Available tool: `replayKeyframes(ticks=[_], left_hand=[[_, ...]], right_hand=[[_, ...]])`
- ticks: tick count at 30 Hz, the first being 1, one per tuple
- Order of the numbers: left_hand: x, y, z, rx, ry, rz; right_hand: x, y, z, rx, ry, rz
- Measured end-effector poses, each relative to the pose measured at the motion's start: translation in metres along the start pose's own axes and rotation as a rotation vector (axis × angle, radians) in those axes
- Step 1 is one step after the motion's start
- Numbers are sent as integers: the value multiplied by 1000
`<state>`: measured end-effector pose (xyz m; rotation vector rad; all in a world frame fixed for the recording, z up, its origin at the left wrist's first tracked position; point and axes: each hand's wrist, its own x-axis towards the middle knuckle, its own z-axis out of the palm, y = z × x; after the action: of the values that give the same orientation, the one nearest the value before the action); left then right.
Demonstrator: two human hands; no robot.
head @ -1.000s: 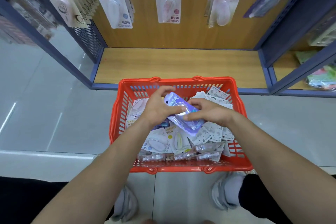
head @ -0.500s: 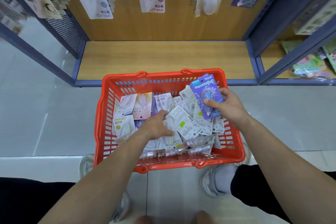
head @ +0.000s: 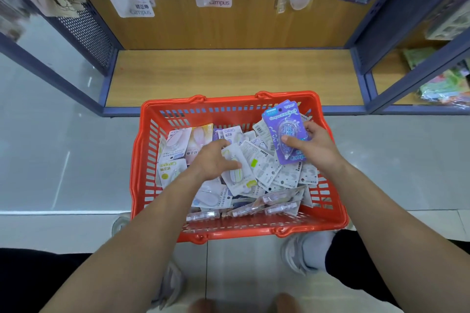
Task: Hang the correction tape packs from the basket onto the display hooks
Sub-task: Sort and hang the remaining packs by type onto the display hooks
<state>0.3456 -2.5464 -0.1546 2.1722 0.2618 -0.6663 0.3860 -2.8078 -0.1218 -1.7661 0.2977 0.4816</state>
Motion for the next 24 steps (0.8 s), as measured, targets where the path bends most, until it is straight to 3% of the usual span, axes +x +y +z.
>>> replayKeyframes(ticks=[8,15,21,24], left_hand=[[-13,31,-38,-495,85,105],[-16,30,-46,-864,224,-41],[-18,31,-23,-874,48,-17],[-20,35,-13,-844,46,-3]], right_hand=[[-4,2,22,-52,-111,23],[-6,-2,25,21,-80,66],[-8,-8,36,66,-120,77],[-10,-11,43,144,-138,63]])
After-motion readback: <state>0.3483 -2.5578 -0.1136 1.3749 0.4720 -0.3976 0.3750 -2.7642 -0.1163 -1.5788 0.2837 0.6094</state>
